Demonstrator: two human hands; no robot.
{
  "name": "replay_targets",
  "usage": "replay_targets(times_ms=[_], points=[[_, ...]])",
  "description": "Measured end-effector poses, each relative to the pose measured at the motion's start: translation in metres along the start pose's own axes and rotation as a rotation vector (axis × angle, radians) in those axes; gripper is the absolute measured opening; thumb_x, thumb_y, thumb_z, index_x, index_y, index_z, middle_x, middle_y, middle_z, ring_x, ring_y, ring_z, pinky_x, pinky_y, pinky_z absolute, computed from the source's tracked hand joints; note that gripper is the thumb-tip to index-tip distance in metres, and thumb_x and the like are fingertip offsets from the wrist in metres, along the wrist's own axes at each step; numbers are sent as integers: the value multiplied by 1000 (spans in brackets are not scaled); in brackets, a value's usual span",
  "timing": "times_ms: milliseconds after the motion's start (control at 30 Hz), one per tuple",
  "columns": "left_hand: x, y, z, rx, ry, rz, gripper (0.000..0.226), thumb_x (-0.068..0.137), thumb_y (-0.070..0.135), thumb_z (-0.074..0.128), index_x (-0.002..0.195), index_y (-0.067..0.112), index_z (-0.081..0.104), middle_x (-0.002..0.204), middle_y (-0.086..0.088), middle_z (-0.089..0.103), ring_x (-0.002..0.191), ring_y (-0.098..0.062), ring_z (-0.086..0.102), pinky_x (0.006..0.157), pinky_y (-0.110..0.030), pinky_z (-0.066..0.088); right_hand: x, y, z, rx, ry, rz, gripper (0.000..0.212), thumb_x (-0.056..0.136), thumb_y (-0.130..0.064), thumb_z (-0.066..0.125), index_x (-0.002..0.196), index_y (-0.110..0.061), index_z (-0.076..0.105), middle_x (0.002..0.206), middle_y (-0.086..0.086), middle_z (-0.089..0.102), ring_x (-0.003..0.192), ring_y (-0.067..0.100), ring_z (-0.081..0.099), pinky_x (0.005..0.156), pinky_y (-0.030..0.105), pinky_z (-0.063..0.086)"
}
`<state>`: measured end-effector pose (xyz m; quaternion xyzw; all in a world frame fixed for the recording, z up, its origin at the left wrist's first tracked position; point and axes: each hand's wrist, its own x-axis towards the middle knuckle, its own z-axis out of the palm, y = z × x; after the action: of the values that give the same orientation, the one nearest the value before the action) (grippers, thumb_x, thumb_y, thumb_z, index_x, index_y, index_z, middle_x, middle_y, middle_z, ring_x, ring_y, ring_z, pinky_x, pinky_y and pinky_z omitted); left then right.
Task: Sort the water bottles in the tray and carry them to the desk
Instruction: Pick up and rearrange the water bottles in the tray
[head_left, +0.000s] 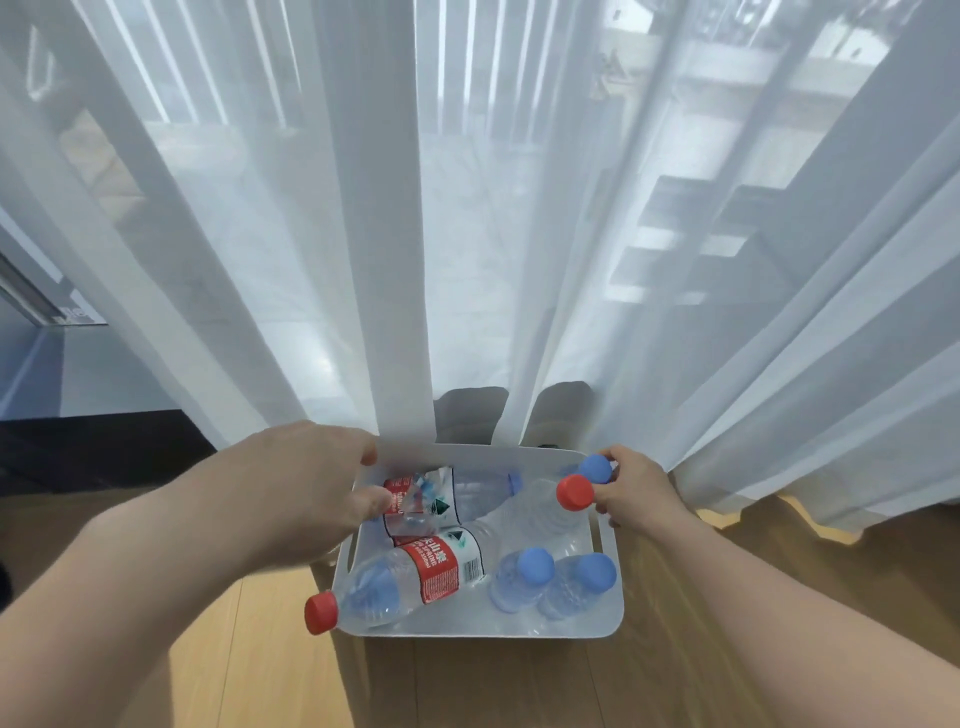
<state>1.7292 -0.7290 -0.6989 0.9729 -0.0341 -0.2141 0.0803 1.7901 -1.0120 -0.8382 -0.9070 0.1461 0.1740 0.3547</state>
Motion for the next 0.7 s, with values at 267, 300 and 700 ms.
replay_targets(times_ms=[267, 300, 700], points=[[8, 4, -1, 15, -24, 6, 46, 90, 49, 45, 131, 28, 44, 128, 6, 58, 103, -12, 54, 91, -25, 45, -31, -41, -19, -629, -316, 136, 12, 75, -4, 57, 65, -8, 54, 55, 7, 52, 50, 20, 53, 54, 27, 50], [10, 4, -1, 24, -29, 7, 46, 90, 50, 45, 131, 29, 44, 128, 6, 58, 108, -14, 55, 93, -27, 45, -44, -48, -20, -710, -409, 143, 11, 75, -12, 62, 66, -8, 57, 57, 5, 56, 51, 19, 55, 58, 27, 51], [4, 3, -7, 18, -7, 57, 43, 91, 49, 45, 128, 27, 48, 120, 4, 61, 106, -15, 55, 90, -27, 45, -76, -35, 50, -683, -185, -242, 21, 84, -34, 56, 89, -15, 46, 102, 8, 63, 90, 27, 56, 66, 29, 34]])
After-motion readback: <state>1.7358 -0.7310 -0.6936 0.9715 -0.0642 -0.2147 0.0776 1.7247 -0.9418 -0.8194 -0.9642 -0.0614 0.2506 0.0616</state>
